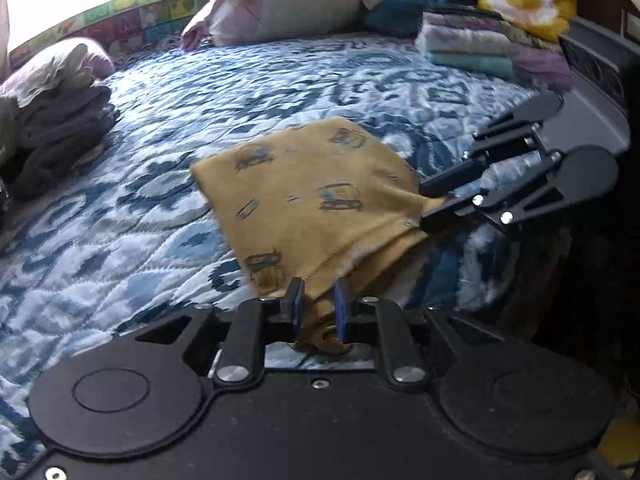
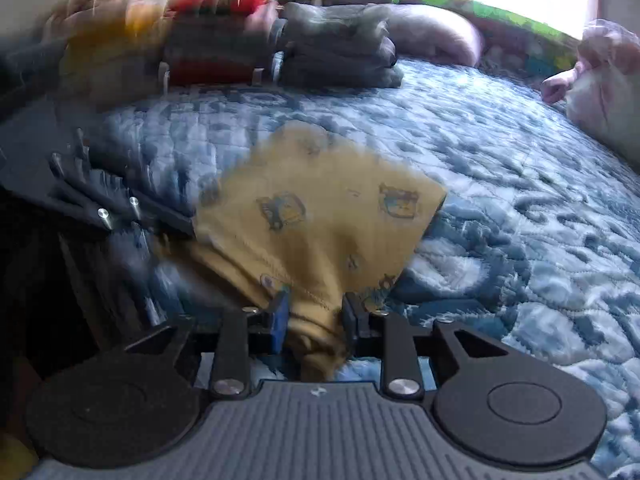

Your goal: Fold clothes

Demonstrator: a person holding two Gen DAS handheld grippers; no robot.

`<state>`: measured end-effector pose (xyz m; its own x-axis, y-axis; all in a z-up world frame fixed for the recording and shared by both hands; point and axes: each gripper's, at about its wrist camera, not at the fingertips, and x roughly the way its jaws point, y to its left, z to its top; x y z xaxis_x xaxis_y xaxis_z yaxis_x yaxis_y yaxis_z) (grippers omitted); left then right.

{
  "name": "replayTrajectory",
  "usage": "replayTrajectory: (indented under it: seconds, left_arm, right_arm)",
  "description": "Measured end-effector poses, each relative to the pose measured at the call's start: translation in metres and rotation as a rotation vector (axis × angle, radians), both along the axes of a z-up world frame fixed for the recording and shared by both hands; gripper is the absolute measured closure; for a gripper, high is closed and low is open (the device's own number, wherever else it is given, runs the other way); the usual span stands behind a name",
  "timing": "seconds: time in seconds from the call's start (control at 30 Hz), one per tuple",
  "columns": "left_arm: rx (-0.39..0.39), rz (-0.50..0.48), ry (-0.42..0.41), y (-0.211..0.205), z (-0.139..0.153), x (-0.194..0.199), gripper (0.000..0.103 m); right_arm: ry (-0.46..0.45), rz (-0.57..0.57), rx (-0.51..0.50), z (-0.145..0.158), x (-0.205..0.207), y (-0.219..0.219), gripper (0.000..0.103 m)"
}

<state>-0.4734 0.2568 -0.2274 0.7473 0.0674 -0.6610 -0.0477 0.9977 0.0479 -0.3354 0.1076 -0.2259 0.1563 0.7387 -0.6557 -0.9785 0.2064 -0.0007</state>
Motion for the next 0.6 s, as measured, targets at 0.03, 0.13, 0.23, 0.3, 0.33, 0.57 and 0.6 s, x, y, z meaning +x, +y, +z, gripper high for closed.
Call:
replayTrajectory:
  seconds: [0.03,0.13,0.23,0.3,0.33,0.57,0.6]
  left_arm:
    - [-0.020,0.001,-0.028,0.002,0.006,-0.003,0.090]
    - [-0.092,0.094,-0.159,0.020,0.020,-0.007,0.089]
    - [-0.143,0.212,-0.227,0.040,0.017,0.003,0.089]
    - [-0.158,0.216,-0.153,0.043,0.004,0.018,0.089]
    - [-0.147,0.202,-0.068,0.040,-0.007,0.028,0.089]
    - [-0.123,0.200,-0.066,0.032,0.002,0.013,0.069]
    - [-0.151,0.244,-0.087,0.039,0.002,0.008,0.055]
  right_arm:
    - [-0.004,0.003,0.004,0.003,-0.001,-0.003,0.073]
    - [-0.004,-0.003,0.033,0.009,0.000,-0.009,0.073]
    - [-0.001,-0.040,0.033,0.005,0.006,-0.005,0.071]
    - [0.000,-0.065,0.032,0.002,0.010,-0.001,0.071]
    - [0.001,-0.078,0.032,0.000,0.012,0.000,0.071]
    - [0.013,-0.165,0.048,0.003,0.023,-0.002,0.069]
    - [0.026,-0.180,0.057,0.007,0.026,-0.007,0.065]
